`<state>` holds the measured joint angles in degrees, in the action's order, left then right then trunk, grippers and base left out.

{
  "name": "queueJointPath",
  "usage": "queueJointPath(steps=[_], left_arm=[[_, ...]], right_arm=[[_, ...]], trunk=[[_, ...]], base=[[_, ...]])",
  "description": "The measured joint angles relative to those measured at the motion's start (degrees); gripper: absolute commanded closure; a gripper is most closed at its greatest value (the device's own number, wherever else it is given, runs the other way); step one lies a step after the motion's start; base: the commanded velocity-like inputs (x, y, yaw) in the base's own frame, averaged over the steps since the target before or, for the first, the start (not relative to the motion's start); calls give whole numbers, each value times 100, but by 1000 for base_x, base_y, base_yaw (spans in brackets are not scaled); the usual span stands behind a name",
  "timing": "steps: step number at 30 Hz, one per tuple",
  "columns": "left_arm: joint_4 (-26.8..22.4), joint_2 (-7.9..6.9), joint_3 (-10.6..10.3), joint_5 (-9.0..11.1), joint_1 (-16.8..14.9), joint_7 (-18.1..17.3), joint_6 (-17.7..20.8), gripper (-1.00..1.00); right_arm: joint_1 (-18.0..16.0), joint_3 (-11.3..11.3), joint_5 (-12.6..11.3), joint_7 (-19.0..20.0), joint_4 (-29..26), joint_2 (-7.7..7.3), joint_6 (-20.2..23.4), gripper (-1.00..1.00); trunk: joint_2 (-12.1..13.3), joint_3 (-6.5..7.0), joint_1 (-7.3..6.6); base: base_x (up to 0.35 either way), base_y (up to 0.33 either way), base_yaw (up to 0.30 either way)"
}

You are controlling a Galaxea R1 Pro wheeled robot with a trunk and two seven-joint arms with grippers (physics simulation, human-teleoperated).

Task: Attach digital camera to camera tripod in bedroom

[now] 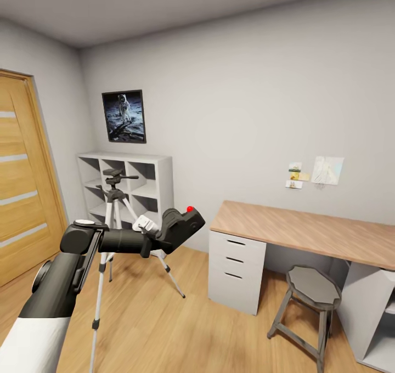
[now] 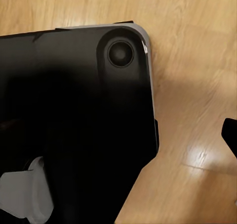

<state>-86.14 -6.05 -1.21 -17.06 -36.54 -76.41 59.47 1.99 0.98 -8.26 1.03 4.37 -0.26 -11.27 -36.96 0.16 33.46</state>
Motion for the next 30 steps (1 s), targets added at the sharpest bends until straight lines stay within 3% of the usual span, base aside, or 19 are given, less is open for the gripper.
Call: queueJointPath(steps=[30], left_arm=[[-3, -7, -2, -2, 0, 0, 0, 100]], right_arm=[[2, 5, -1, 49, -9, 0, -35, -100]], trunk=[[1204, 480, -659]], base=[[0, 0, 0]])
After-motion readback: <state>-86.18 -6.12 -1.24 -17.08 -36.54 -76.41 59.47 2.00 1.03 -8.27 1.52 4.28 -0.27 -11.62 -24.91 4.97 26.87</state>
